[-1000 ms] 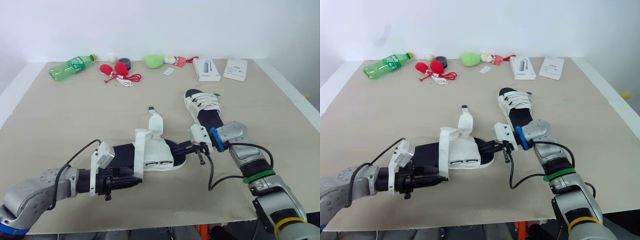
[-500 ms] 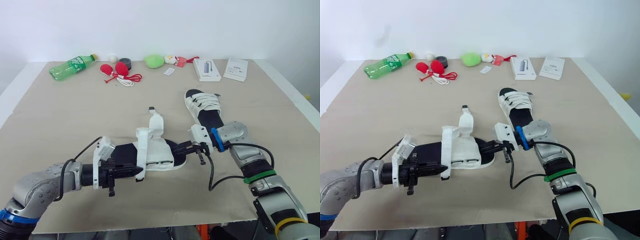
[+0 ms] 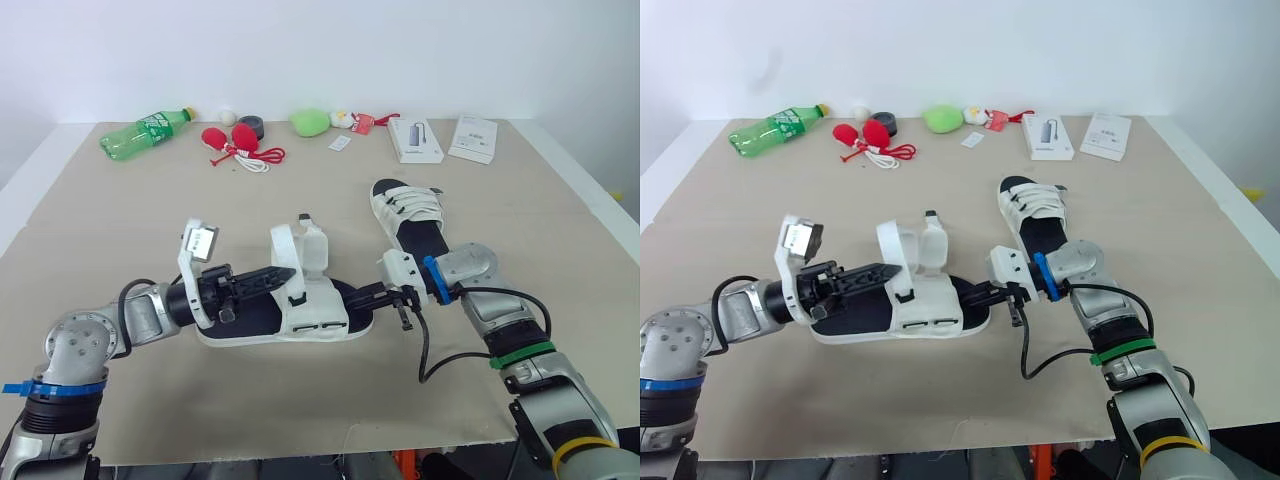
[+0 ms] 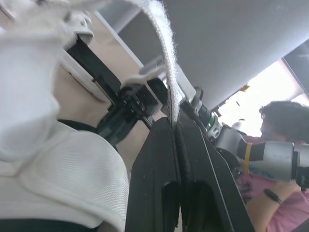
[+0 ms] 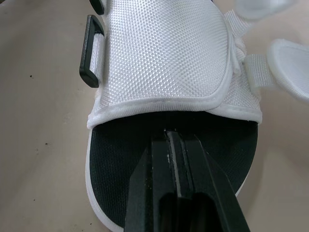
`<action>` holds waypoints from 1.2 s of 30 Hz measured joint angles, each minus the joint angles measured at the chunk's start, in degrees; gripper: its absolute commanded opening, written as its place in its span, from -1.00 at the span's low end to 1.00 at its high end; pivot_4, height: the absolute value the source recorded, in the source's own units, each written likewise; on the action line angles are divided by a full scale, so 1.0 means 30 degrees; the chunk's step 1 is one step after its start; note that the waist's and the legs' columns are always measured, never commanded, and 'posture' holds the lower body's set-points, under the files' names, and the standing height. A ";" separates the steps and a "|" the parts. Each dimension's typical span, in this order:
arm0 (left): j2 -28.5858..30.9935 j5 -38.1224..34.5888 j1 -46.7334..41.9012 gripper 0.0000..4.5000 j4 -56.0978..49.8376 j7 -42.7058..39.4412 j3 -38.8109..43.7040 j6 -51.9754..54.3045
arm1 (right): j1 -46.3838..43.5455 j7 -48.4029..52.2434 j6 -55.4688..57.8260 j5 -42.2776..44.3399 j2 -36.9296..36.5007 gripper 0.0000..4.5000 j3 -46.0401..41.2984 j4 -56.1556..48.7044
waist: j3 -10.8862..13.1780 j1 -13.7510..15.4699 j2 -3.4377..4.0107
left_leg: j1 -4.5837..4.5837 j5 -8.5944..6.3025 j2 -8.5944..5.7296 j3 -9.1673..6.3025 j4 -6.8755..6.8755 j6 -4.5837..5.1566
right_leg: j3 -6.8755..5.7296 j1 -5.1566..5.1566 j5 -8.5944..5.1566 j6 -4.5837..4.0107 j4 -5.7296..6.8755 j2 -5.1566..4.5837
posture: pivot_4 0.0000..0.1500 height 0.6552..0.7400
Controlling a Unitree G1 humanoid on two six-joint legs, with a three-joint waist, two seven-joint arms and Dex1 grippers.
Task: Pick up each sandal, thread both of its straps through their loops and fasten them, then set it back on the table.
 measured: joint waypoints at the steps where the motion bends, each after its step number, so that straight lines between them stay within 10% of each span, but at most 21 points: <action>1: -0.0054 0.0058 0.0014 -0.98 0.0000 -0.0004 -0.0127 0.0090 | 0.0013 -0.0018 0.0024 -0.0002 -0.0008 -1.00 0.0000 -0.0039 | 0.0000 0.0000 -0.0001 | 0.0001 0.0000 0.0000 0.0000 0.0000 0.0000 | 0.0000 0.0000 0.0000 0.0000 0.0000 0.0000 | 1.00 1.00; 36: -0.0134 0.3074 0.0163 -0.98 -0.0012 -0.1071 -0.0503 0.0950 | 0.0184 -0.0298 0.0393 -0.0003 -0.0104 -1.00 0.0001 -0.0482 | -0.0002 -0.0005 -0.0004 | 0.0000 -0.0002 -0.0004 -0.0002 0.0000 -0.0003 | 0.0002 -0.0008 -0.0002 0.0000 -0.0002 -0.0004 | 1.00 1.00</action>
